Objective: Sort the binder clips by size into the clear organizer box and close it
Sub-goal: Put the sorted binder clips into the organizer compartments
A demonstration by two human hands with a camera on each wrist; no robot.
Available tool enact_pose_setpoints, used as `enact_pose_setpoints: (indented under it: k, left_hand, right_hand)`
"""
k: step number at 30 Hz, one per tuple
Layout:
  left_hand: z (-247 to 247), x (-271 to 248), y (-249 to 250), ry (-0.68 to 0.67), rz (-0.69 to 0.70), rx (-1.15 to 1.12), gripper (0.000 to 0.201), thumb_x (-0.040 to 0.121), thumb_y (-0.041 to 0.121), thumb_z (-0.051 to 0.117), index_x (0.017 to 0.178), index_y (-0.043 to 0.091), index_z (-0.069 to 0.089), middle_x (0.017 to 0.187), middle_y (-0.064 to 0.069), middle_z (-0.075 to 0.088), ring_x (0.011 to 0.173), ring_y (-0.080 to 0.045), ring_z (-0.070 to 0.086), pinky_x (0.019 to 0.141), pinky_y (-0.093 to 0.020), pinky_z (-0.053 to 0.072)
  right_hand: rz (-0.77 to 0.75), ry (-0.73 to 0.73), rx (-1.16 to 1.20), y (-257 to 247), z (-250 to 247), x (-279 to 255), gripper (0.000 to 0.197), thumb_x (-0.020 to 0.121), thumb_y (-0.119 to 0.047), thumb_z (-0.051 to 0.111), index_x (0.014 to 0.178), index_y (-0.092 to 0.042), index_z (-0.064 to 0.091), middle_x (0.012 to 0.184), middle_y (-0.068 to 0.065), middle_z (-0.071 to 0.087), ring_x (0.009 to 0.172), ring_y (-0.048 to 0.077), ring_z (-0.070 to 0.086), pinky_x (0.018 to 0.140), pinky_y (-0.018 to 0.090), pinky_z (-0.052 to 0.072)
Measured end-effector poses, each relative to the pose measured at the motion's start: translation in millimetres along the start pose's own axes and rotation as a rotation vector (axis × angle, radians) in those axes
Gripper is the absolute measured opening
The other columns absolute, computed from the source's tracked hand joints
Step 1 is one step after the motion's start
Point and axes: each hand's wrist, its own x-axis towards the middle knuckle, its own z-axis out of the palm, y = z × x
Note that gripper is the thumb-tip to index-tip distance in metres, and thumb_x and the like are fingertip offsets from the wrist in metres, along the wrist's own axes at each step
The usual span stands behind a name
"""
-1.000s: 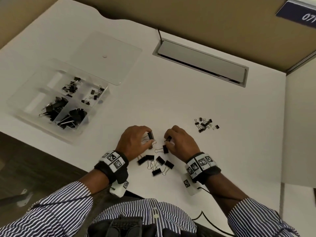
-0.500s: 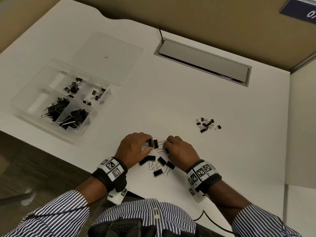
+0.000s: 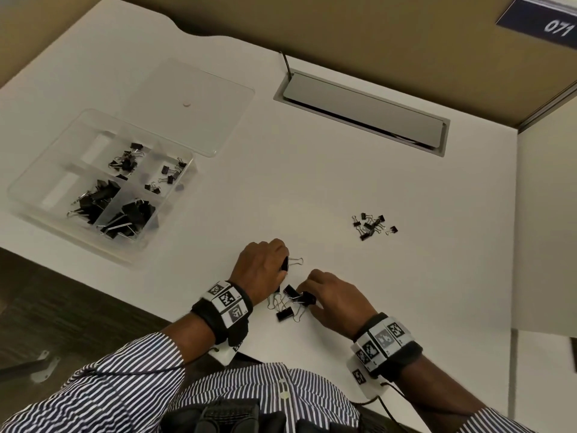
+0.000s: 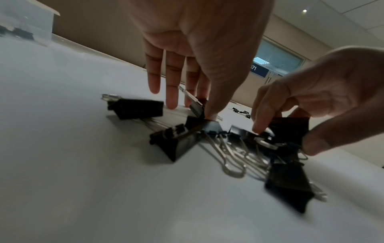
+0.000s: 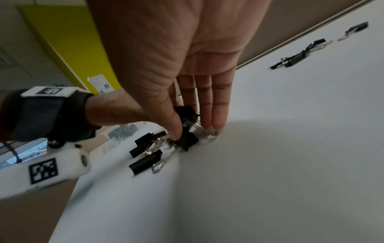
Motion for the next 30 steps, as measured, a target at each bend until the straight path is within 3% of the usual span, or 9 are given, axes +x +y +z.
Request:
enact_pose_setpoints:
  k: [4, 7, 13, 17, 21, 23, 26, 30]
  left_hand:
    - [-2.9, 4.4, 0.4, -0.014, 0.024, 0.042, 0.022, 0.07, 0.027, 0.077, 0.086, 0.021, 0.064, 0.081, 0.005, 0.061, 0.056, -0.017, 0.055, 0.055, -0.031, 0.047]
    - [-3.3, 7.3, -0.1, 0.004, 0.033, 0.04, 0.024, 0.066, 0.027, 0.078, 0.085, 0.02, 0.064, 0.077, 0.004, 0.061, 0.054, -0.017, 0.055, 0.052, -0.03, 0.046]
    - [-2.8, 5.8, -6.8, 0.086, 0.022, -0.022, 0.025, 0.067, 0.023, 0.079, 0.089, 0.021, 0.068, 0.074, 0.004, 0.063, 0.057, -0.018, 0.057, 0.053, -0.028, 0.045]
    - [-7.4, 2.9, -20.3, 0.151, -0.044, -0.165, 0.03, 0.073, 0.023, 0.078, 0.102, 0.018, 0.069, 0.085, 0.001, 0.068, 0.072, -0.021, 0.064, 0.062, -0.031, 0.052]
    - [-17.1, -3.8, -34.6, 0.175, -0.111, -0.287, 0.034, 0.079, 0.026, 0.076, 0.111, 0.018, 0.068, 0.1, 0.0, 0.07, 0.089, -0.022, 0.066, 0.075, -0.036, 0.055]
    - [-22.7, -7.6, -42.5, 0.194, -0.139, -0.323, 0.038, 0.082, 0.029, 0.075, 0.117, 0.019, 0.067, 0.107, 0.001, 0.07, 0.096, -0.019, 0.065, 0.081, -0.032, 0.053]
    - [-28.0, -14.5, -55.6, 0.238, -0.153, -0.343, 0.038, 0.083, 0.03, 0.075, 0.119, 0.02, 0.066, 0.109, 0.003, 0.07, 0.098, -0.017, 0.065, 0.08, -0.025, 0.048]
    - [-31.0, -21.4, -70.5, 0.24, -0.167, -0.35, 0.038, 0.082, 0.032, 0.075, 0.118, 0.022, 0.066, 0.107, 0.005, 0.069, 0.098, -0.016, 0.064, 0.078, -0.024, 0.047]
  right_hand:
    - [-0.026, 0.019, -0.03, -3.0, 8.7, -2.3, 0.038, 0.089, -0.01, 0.059, 0.125, -0.021, 0.057, 0.113, -0.001, 0.057, 0.096, 0.02, 0.056, 0.061, 0.028, 0.047]
    - [-0.053, 0.033, -0.053, -2.6, 15.4, -2.9, 0.029, 0.092, -0.01, 0.058, 0.118, -0.022, 0.054, 0.11, -0.003, 0.056, 0.09, 0.019, 0.054, 0.057, 0.029, 0.048]
    - [-0.082, 0.054, -0.093, -3.4, 27.9, -5.4, 0.028, 0.088, -0.007, 0.06, 0.109, -0.023, 0.051, 0.105, -0.005, 0.056, 0.084, 0.018, 0.049, 0.048, 0.03, 0.045]
    - [-0.036, 0.081, -0.069, 0.2, 28.4, -4.7, 0.024, 0.087, -0.008, 0.059, 0.105, -0.021, 0.053, 0.099, -0.002, 0.055, 0.081, 0.019, 0.051, 0.052, 0.034, 0.049]
    - [0.049, 0.094, -0.005, 2.2, 20.0, -1.6, 0.018, 0.084, -0.007, 0.06, 0.098, -0.02, 0.056, 0.092, -0.001, 0.058, 0.077, 0.02, 0.055, 0.056, 0.025, 0.041]
    - [0.108, 0.101, 0.047, 3.7, 12.7, 3.2, 0.015, 0.085, -0.011, 0.06, 0.097, -0.019, 0.058, 0.093, -0.003, 0.058, 0.079, 0.018, 0.054, 0.062, 0.022, 0.038]
    - [0.143, 0.105, 0.06, 2.7, 6.0, 10.7, 0.012, 0.087, -0.014, 0.062, 0.098, -0.019, 0.06, 0.093, -0.004, 0.058, 0.08, 0.017, 0.054, 0.063, 0.023, 0.039]
    - [0.217, 0.142, 0.057, -3.5, 6.5, 15.6, 0.016, 0.087, -0.022, 0.065, 0.097, -0.029, 0.055, 0.087, -0.011, 0.059, 0.074, 0.012, 0.055, 0.062, 0.024, 0.045]
